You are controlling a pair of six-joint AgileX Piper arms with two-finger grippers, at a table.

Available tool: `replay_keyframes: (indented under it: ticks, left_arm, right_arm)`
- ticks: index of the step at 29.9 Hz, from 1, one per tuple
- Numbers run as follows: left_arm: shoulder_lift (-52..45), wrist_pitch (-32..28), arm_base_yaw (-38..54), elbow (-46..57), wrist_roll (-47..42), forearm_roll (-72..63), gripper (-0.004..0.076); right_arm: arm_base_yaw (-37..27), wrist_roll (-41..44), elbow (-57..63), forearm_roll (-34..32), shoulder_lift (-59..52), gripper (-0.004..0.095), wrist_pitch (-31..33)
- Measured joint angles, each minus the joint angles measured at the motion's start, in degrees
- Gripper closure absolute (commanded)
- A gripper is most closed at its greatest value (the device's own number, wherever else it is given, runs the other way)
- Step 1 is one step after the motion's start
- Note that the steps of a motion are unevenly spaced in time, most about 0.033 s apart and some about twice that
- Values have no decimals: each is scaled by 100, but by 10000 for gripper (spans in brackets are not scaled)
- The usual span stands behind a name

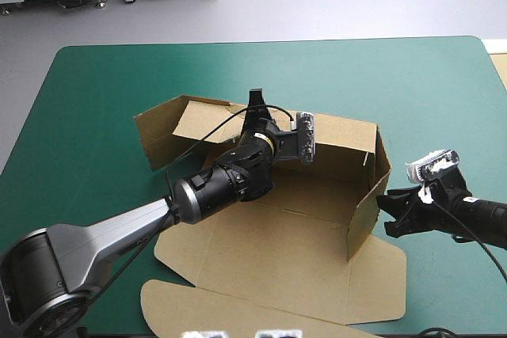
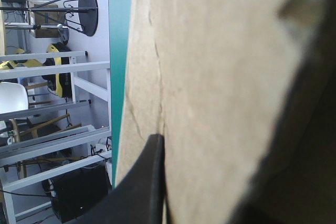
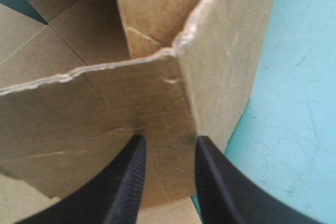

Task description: Fold the box

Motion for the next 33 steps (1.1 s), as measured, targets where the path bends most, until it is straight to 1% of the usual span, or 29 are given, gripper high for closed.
replay_keyframes:
  ticks: [1, 6, 10, 12, 15, 19, 24, 29, 33]
  left_arm:
    - [0, 0, 0, 0, 0, 0, 733]
    - [0, 0, 0, 0, 0, 2, 733]
    - [0, 0, 0, 0, 0, -5, 733]
    - [0, 6, 0, 0, 30, -9, 733]
    - [0, 95, -69, 0, 98, 4, 733]
    - [7, 270, -173, 0, 133, 98, 733]
    - [26, 312, -198, -4, 152, 207, 733]
    - [55, 373, -222, 1, 84, 536, 733]
    - [96, 417, -234, 23, -135, 736, 733]
  right_arm:
    - [0, -92, 0, 45, 0, 403, 17]
    - [45, -643, 0, 575, 191, 398, 63]
    - [416, -705, 0, 814, 403, 399, -190]
    - [762, -700, 0, 827, 527, 424, -481]
    - [1282, -643, 0, 838, 689, 475, -1099]
    - [1742, -263, 7, 838, 767, 486, -1814]
    - [1834, 114, 14, 838, 767, 486, -2101]
    - [1840, 316, 17, 838, 767, 486, -2144]
    - [1840, 491, 17, 730, 761, 486, -2165]
